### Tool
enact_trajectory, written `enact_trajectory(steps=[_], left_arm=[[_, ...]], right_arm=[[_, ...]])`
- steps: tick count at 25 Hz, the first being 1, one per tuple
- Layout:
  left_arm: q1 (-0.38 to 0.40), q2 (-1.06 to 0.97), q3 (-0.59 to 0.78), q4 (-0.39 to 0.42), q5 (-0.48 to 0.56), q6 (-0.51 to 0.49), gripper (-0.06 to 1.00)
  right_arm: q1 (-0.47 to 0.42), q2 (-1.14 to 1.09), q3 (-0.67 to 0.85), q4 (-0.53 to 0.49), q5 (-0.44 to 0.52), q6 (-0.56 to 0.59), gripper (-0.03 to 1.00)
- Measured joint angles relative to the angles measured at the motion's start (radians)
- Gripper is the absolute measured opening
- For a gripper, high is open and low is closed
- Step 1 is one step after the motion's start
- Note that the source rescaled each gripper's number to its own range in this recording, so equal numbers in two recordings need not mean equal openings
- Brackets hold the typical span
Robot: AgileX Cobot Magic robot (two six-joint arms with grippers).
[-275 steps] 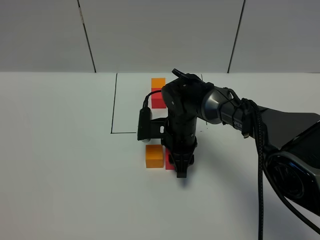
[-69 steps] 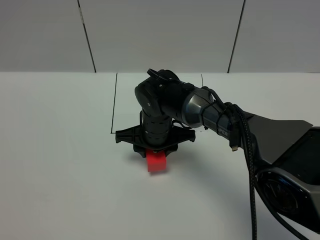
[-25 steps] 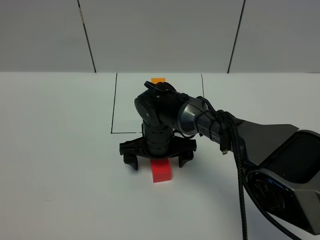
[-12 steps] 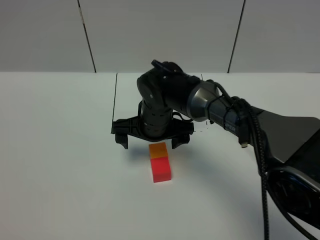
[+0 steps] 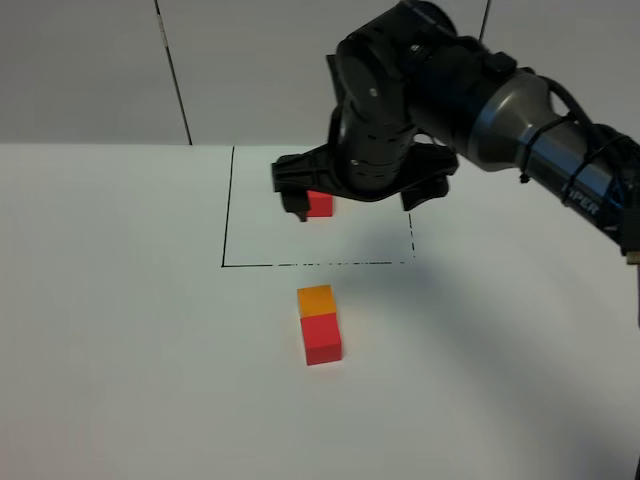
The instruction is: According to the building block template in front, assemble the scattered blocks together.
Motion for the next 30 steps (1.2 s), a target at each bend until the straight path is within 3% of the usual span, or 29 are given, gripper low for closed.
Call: enact_trajectory(steps=[6, 12, 17, 21, 30], left_arm=[[0.000, 0.000, 0.000, 0.000, 0.000, -0.001, 0.87], [0.000, 0.000, 0.000, 0.000, 0.000, -0.001, 0.87], [0.000, 0.000, 0.000, 0.000, 0.000, -0.001, 0.87], [0.000, 0.000, 0.000, 0.000, 0.000, -0.001, 0.87], [0.000, 0.000, 0.000, 0.000, 0.000, -0.001, 0.87]], right_arm=[[-0.151, -0.043, 0.000, -0.010, 0.025, -0.043, 0.99], [-0.310, -0.127, 0.000, -0.019, 0.027, -0.060, 0.90], [-0.386, -0.201, 0.019, -0.016, 0.028, -0.078, 0.84], [-0.424, -0.306, 0.144, -0.025, 0.027, -0.082, 0.83], [-0.493, -0.659, 0.587, -0.097, 0.031, -0.082, 0.82]])
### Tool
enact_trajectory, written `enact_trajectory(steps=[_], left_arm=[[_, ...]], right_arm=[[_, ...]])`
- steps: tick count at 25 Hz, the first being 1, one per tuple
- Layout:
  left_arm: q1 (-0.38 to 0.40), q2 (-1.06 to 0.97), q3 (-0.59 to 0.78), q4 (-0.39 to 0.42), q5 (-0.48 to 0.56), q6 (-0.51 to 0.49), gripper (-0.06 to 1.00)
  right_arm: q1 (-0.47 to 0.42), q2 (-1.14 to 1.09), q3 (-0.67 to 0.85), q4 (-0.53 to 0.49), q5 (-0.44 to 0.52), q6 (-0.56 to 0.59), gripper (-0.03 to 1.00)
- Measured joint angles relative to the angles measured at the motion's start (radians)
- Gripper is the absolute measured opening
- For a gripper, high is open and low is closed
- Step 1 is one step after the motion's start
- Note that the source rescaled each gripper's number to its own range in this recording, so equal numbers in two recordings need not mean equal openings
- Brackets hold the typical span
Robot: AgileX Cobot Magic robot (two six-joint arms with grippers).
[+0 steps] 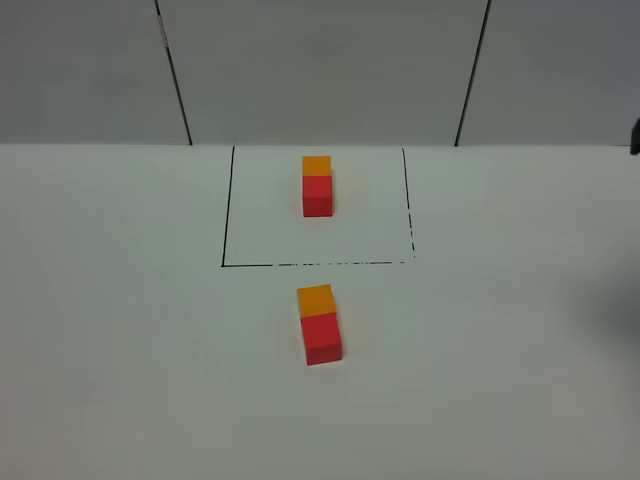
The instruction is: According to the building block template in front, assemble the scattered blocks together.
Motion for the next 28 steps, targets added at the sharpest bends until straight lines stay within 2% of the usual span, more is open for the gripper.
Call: enact_trajectory(steps=[8, 15, 18, 21, 24, 28], left_arm=[[0.000, 0.000, 0.000, 0.000, 0.000, 0.000, 0.87], [0.000, 0.000, 0.000, 0.000, 0.000, 0.000, 0.87], [0.000, 0.000, 0.000, 0.000, 0.000, 0.000, 0.87], [0.000, 0.000, 0.000, 0.000, 0.000, 0.001, 0.87], [0.000, 0.000, 0.000, 0.000, 0.000, 0.001, 0.87], [0.000, 0.000, 0.000, 0.000, 0.000, 0.001, 0.87]], right_arm=[[0.064, -0.399, 0.351, 0.057, -0.001, 0.002, 0.82], [0.103, -0.793, 0.658, 0.059, -0.074, -0.017, 0.82], [0.108, -0.971, 0.765, 0.063, -0.086, -0.093, 0.82], [0.108, -1.145, 0.840, 0.109, -0.102, -0.228, 0.82], [0.108, -1.281, 0.881, 0.167, -0.134, -0.339, 0.82], [0.108, -1.381, 0.896, 0.216, -0.155, -0.428, 0.82]])
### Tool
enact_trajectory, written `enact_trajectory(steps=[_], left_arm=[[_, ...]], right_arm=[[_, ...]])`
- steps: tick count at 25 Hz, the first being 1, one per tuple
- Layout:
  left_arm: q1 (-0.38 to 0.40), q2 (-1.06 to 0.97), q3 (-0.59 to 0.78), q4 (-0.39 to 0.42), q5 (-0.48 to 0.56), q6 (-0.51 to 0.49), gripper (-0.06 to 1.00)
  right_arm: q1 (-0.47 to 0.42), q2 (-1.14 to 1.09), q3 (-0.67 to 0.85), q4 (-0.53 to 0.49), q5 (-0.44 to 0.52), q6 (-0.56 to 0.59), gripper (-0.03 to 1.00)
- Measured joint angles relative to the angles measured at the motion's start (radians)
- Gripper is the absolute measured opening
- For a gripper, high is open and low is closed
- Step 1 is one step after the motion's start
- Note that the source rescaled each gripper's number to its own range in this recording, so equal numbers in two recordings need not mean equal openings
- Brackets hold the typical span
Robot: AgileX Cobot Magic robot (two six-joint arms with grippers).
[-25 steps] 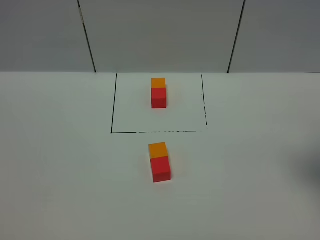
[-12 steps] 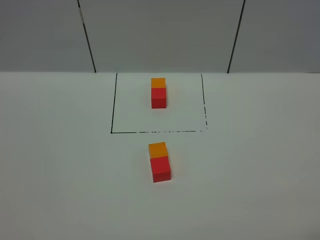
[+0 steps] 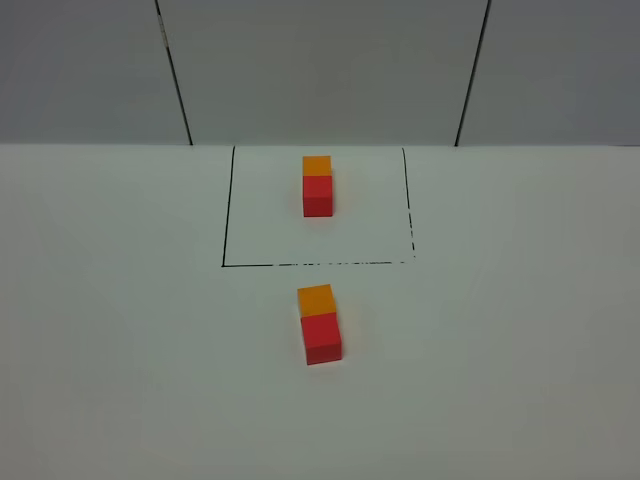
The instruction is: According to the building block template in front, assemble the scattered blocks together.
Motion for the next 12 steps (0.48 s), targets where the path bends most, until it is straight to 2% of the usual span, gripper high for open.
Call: enact_trajectory(steps=[5, 12], left_arm=[[0.000, 0.000, 0.000, 0.000, 0.000, 0.000, 0.87], [0.000, 0.000, 0.000, 0.000, 0.000, 0.000, 0.87]], right_arm=[[0.000, -0.009, 0.011, 0.039, 0.002, -0.060, 0.82], [0.000, -0.009, 0.022, 0.056, -0.005, -0.080, 0.82]])
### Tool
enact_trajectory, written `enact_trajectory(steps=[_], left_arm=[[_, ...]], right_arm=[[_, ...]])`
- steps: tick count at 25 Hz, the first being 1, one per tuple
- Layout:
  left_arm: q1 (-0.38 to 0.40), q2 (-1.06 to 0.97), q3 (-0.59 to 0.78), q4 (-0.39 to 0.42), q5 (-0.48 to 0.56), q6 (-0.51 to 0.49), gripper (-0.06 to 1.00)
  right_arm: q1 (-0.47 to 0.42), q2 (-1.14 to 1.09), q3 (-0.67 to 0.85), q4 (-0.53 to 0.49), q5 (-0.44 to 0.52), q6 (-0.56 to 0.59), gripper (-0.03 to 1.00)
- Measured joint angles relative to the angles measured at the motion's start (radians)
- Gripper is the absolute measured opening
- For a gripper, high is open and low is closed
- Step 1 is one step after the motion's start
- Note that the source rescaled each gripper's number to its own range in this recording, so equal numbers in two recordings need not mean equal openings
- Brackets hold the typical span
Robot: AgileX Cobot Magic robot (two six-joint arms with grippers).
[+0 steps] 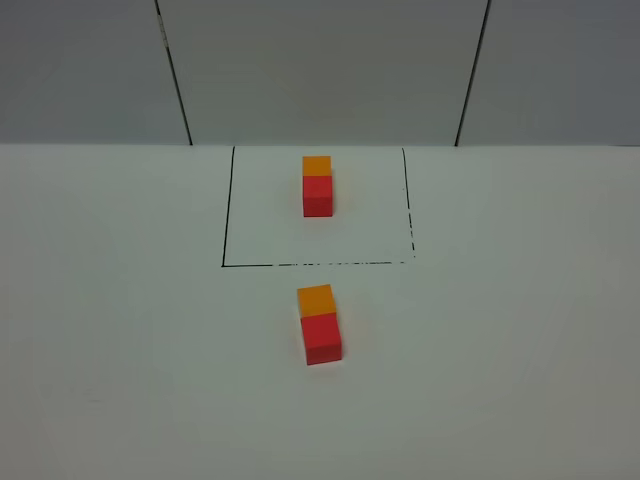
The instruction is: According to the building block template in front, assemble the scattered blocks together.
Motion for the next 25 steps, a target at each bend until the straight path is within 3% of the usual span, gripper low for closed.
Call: enact_trajectory(steps=[5, 11, 19, 25], left_arm=[[0.000, 0.000, 0.000, 0.000, 0.000, 0.000, 0.87], [0.000, 0.000, 0.000, 0.000, 0.000, 0.000, 0.87], [0.000, 0.000, 0.000, 0.000, 0.000, 0.000, 0.87], [0.000, 0.000, 0.000, 0.000, 0.000, 0.000, 0.87]], right_arm=[[-0.013, 0.000, 0.002, 0.000, -0.011, 0.000, 0.82], [-0.148, 0.000, 0.002, 0.017, -0.011, 0.000, 0.82], [-0.251, 0.000, 0.002, 0.026, -0.011, -0.002, 0.82], [-0.258, 0.000, 0.002, 0.026, -0.011, -0.002, 0.82]])
